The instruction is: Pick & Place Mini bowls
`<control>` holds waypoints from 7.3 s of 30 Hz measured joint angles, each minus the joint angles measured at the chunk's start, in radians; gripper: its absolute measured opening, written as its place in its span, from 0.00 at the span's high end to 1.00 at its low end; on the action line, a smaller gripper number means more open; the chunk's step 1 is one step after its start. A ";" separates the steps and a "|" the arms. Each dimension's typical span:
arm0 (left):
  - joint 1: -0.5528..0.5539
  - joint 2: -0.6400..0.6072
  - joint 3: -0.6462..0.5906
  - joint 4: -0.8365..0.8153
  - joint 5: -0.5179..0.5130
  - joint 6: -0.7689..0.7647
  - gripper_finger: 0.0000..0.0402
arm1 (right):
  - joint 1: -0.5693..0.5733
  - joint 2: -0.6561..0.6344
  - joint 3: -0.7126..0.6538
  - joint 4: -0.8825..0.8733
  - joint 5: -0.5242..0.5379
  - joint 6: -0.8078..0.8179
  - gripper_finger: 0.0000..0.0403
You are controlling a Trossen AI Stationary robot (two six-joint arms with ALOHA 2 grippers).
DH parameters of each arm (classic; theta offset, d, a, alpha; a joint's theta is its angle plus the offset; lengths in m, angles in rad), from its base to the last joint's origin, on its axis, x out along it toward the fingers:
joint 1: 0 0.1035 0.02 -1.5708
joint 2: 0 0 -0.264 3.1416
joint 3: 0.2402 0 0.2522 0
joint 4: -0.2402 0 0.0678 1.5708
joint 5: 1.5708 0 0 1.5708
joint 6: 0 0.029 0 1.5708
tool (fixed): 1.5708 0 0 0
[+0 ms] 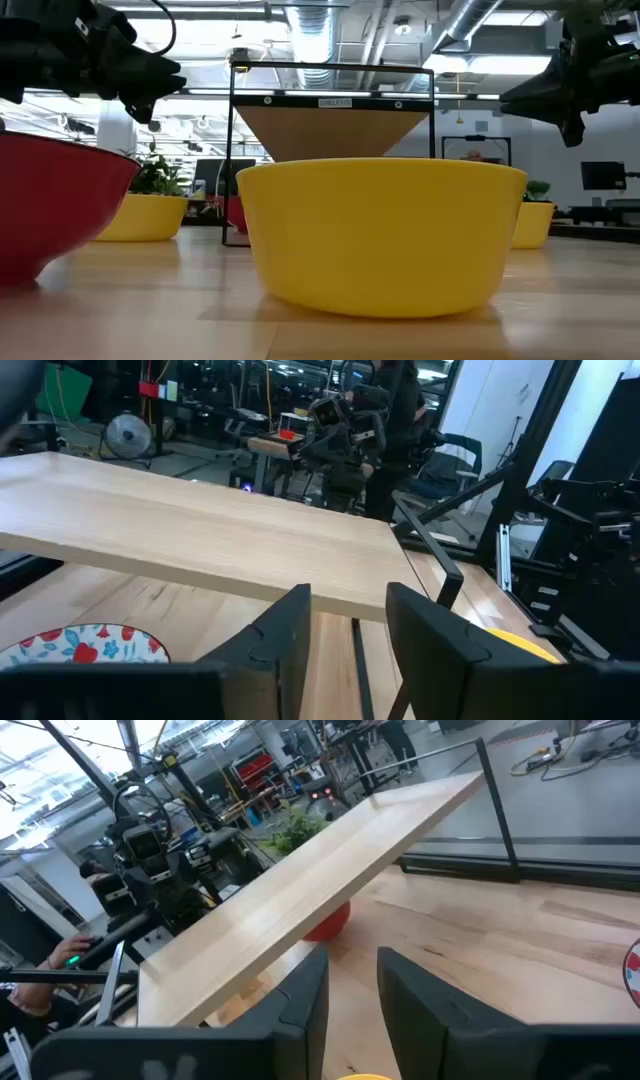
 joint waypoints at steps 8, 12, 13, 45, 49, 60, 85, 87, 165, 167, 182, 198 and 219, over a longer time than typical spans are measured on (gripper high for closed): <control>0.000 0.000 0.000 0.003 0.000 0.000 0.67 | 0.000 0.000 0.000 0.000 0.000 0.000 0.80; 0.000 0.000 0.000 0.004 0.000 0.000 0.67 | 0.000 0.000 0.000 0.000 0.000 0.000 0.80; 0.000 0.000 0.000 0.004 0.000 0.000 0.67 | 0.000 0.000 0.000 0.000 0.000 0.000 0.80; 0.000 0.000 -0.001 0.089 0.000 -0.001 0.67 | -0.085 0.571 0.754 -0.750 0.321 0.257 0.80; 0.000 0.000 -0.001 0.111 0.000 -0.001 0.67 | -0.213 0.698 0.866 -0.983 0.202 0.440 0.80; 0.000 0.000 -0.001 0.120 0.000 -0.008 0.67 | -0.645 0.879 0.921 -1.122 -0.199 0.477 0.80; 0.000 0.000 -0.001 0.143 0.000 -0.061 0.67 | -1.105 1.277 0.922 -0.885 -0.524 0.173 0.53; 0.000 0.000 -0.001 0.145 0.000 -0.061 0.67 | -1.113 1.311 0.922 -0.860 -0.528 0.172 0.51; 0.000 0.002 -0.001 0.157 0.000 -0.109 0.67 | -0.793 1.262 0.698 -0.667 -0.374 1.185 0.54; 0.000 0.002 -0.001 0.157 0.000 -0.109 0.67 | -0.812 1.260 0.698 -0.670 -0.361 1.195 0.54; 0.000 0.002 -0.001 0.158 0.000 -0.109 0.67 | -0.875 1.354 0.698 -0.708 -0.369 1.176 0.54; 0.000 0.002 0.000 0.158 0.000 -0.109 0.67 | -0.903 1.361 0.698 -0.701 -0.350 1.170 0.74; 0.000 0.002 0.000 0.162 0.000 -0.109 0.67 | -0.882 1.358 0.605 -0.604 -0.366 1.194 0.74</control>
